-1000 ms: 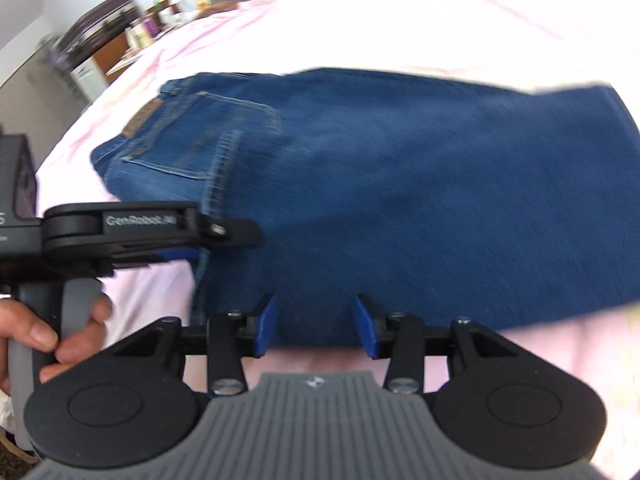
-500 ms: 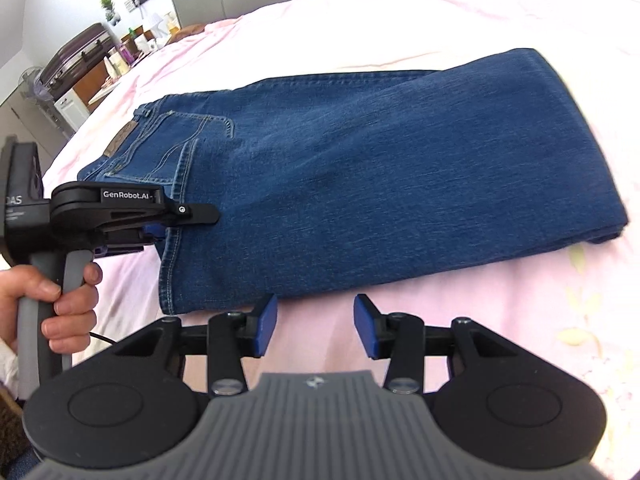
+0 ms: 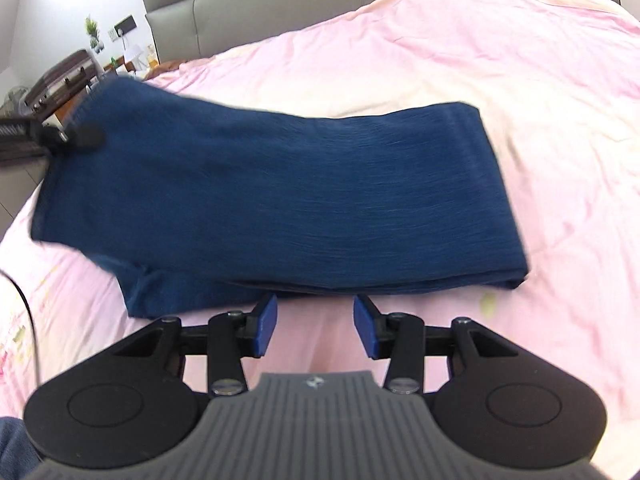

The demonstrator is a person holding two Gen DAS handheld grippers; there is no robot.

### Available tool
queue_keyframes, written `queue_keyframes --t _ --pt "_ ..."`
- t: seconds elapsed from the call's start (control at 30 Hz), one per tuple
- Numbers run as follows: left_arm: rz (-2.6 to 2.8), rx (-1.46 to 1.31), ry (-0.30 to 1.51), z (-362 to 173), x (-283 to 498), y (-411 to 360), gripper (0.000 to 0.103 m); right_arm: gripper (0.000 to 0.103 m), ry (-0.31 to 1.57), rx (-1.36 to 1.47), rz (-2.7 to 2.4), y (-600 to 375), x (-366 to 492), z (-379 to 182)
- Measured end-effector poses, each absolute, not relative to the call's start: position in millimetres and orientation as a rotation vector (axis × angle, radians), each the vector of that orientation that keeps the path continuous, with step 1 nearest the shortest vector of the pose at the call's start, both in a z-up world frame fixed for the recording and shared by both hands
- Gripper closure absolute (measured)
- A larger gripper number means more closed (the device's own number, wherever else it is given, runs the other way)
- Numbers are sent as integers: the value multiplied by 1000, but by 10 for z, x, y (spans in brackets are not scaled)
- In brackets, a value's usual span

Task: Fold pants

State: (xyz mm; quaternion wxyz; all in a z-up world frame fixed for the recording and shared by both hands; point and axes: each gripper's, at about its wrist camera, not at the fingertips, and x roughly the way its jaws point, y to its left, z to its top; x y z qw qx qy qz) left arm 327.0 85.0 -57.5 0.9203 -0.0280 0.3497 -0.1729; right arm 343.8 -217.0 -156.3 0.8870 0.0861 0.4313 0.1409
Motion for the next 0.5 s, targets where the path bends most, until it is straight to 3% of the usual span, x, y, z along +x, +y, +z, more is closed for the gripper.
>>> queue_keyframes --t 0.3,0.5 --pt "-274 124 764 -101 3746 1455 95 62 863 196 380 -2119 3582 -1376" --pt "-129 216 882 -717 4156 1980 95 62 873 247 423 -1907 3708 -1410"
